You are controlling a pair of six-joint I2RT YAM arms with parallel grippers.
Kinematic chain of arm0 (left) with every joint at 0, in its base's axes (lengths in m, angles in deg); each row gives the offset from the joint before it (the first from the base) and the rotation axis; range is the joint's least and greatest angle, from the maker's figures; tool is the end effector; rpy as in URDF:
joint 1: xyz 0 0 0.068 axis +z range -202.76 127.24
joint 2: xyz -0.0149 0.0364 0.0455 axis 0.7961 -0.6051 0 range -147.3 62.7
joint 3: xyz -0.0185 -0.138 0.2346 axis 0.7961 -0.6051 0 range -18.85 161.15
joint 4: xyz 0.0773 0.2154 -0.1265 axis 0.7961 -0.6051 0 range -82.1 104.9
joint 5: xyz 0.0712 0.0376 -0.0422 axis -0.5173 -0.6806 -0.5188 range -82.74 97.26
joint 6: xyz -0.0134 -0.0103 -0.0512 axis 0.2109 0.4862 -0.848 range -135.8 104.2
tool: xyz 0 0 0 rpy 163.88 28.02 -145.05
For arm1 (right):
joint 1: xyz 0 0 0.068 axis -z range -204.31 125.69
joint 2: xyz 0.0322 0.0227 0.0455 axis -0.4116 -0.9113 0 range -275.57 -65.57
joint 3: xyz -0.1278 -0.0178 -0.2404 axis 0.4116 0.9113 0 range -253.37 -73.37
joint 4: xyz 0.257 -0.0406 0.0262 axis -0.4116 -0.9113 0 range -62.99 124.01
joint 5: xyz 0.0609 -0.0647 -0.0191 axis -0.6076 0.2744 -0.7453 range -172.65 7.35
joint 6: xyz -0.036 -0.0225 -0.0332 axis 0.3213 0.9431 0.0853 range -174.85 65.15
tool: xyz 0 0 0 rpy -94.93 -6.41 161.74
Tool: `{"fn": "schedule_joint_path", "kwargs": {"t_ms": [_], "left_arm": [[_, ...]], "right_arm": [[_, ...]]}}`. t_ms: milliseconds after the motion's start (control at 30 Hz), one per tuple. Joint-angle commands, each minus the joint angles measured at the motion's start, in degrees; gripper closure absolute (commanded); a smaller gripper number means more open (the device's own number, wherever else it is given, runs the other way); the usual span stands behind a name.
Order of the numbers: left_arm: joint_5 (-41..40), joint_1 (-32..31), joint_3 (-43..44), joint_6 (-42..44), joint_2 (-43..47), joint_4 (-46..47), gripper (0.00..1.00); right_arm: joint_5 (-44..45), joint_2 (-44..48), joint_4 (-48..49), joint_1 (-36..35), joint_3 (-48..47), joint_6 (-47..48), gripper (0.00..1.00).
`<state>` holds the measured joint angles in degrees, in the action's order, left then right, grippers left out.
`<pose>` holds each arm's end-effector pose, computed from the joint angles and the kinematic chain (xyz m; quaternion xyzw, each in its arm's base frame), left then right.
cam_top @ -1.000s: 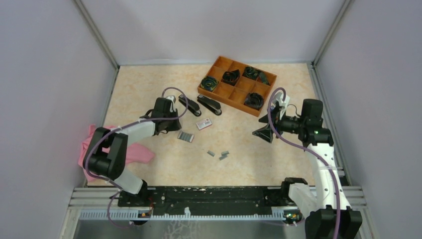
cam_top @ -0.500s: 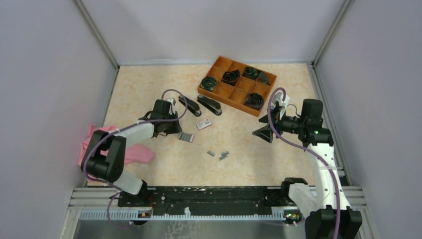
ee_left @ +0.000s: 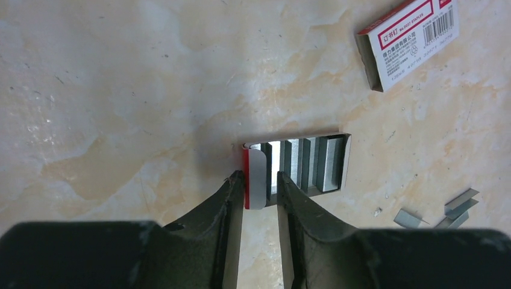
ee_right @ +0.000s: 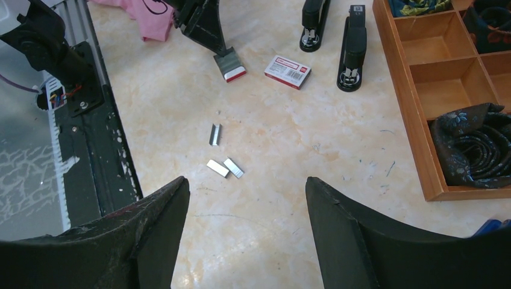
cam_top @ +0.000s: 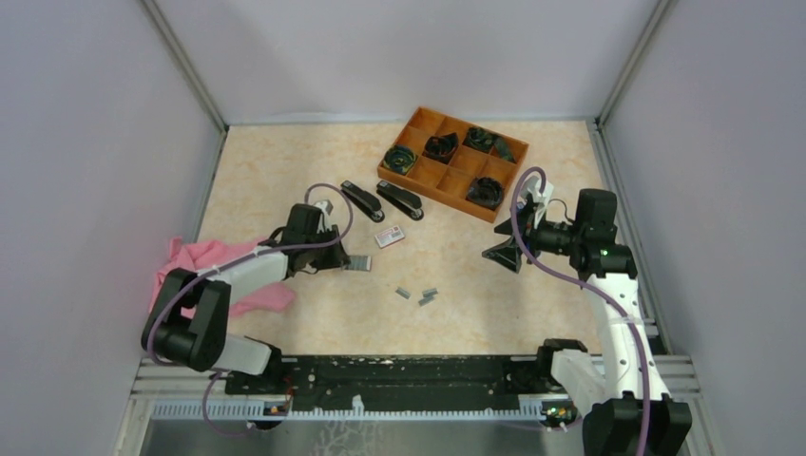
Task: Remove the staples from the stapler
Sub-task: Adjust the staple box at the center of the board.
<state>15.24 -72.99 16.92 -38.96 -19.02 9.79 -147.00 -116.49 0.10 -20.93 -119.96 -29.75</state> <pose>0.2461 -0.0960 0.1554 -0.0009 0.9408 -0.1839 0.2847 0.1742 0.0219 0.3045 -0.3718 0.7041 0.3736 0.4759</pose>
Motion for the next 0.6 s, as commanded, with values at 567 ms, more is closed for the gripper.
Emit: {"fn": "schedule_joint_path", "kwargs": {"t_ms": [567], "left_arm": [[7.66,-0.25,-11.39,2.07,20.24,14.64,0.37]], "right_arm": [[-2.61,-0.29,0.37,-0.39,-1.31,2.79,0.29]]}}
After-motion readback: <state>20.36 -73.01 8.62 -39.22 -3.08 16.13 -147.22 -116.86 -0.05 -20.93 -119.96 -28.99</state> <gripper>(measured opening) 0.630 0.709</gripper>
